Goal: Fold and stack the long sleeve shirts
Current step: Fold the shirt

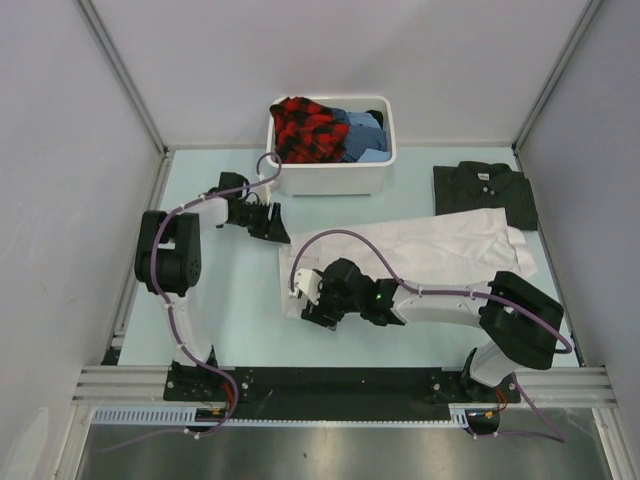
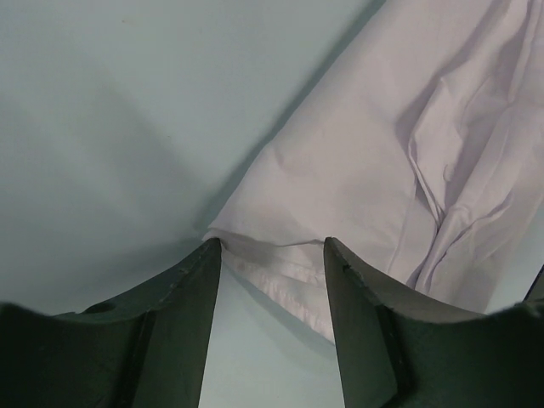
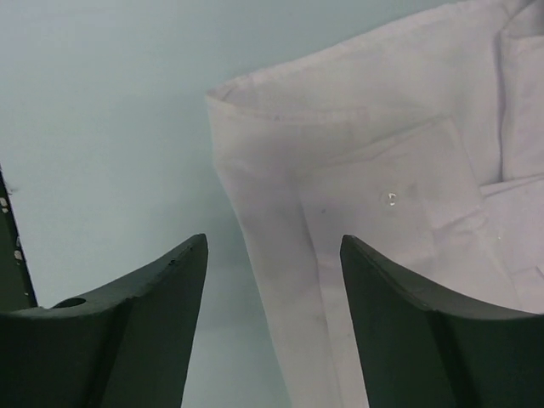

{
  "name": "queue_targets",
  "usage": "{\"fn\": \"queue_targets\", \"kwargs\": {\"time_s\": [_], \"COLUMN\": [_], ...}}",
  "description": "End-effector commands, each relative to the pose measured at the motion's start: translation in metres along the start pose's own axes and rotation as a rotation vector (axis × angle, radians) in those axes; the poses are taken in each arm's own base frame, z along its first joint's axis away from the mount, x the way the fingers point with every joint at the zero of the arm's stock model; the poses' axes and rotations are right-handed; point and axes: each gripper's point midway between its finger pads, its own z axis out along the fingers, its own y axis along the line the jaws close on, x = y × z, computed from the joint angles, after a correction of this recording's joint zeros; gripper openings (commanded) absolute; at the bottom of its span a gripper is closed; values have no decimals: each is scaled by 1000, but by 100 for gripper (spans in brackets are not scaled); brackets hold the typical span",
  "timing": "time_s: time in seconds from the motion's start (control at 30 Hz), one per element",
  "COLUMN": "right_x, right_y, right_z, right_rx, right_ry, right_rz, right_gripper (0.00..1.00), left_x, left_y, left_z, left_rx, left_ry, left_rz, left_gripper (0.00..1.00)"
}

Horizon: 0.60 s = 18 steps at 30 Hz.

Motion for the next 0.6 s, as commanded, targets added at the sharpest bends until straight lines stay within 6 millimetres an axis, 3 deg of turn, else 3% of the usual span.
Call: {"fn": "queue_targets", "kwargs": {"time_s": [0.0, 0.17, 0.33, 0.47, 0.57], "right_x": [-50, -57, -49, -36, -31], "right_y": [13, 21, 20, 18, 18], "right_z": [7, 15, 35, 48, 54], "right_rx": [-44, -58, -57, -47, -45], "right_ry": [-144, -156, -113, -77, -65], "right_rz": [-26, -41, -31, -39, -56], "right_gripper": [70, 73, 74, 69, 58], "left_x": [-25, -22, -16, -25, -27], "left_y": [1, 8, 8, 14, 18], "left_z": [-3, -14, -13, -14, -13], "left_rx": [-12, -71, -66, -96, -107], "left_ry": [-77, -72, -51, -59, -60], "left_rz": [-6, 44, 44, 54, 27], "left_gripper": [58, 59, 64, 67, 67]}}
